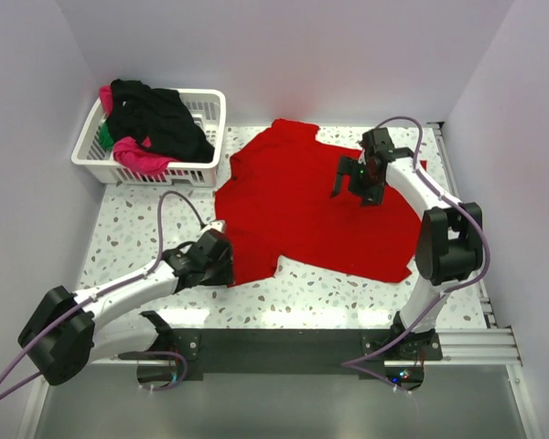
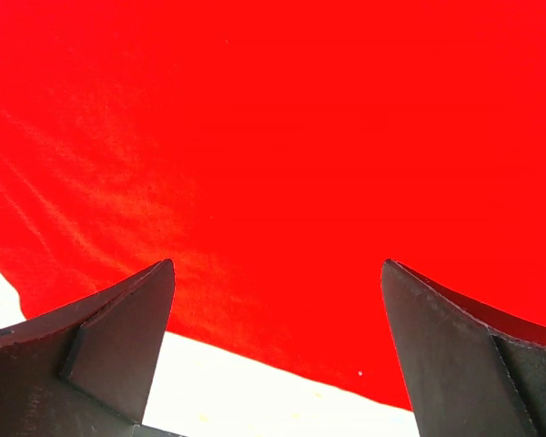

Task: Fold and stack the t-shirts
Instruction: Fold the tshirt

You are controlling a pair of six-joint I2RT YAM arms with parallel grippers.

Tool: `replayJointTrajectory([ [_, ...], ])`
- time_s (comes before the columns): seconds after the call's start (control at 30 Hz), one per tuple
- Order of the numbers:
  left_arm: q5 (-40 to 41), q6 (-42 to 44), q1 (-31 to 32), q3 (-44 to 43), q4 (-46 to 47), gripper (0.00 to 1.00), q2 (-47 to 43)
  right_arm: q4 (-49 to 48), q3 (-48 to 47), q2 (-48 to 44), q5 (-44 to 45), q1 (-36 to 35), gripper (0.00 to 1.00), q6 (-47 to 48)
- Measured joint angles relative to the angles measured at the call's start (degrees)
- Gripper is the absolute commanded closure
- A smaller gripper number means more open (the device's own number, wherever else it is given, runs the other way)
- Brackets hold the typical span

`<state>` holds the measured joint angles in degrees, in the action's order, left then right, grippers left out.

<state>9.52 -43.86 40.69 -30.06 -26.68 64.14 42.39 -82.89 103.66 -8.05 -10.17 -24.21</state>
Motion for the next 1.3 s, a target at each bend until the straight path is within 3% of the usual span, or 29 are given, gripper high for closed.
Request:
replayJointTrajectory([
  [0.43,-0.13,-0.59,1.70,-1.03,0.42,0.62,5.73,-0.39,2.89,-1.90,0.00,0.00,0.01,-0.07],
  [0.77,-0.79,-1.53,2.84,0.07,5.14,1.00,6.54,-0.94,5.95,-5.44,-0.04,0.00,0.02,-0.20],
  [1.03,-1.46,-1.57,2.89,0.94,8.46,1.00,6.60,-1.77,16.85,-9.84,0.22,2.51,0.08,-0.31],
  [1.3,-1.46,-0.52,2.89,1.25,8.02,1.00,5.73,0.46,29.29,-18.99,6.34,16.15,0.21,-0.79],
])
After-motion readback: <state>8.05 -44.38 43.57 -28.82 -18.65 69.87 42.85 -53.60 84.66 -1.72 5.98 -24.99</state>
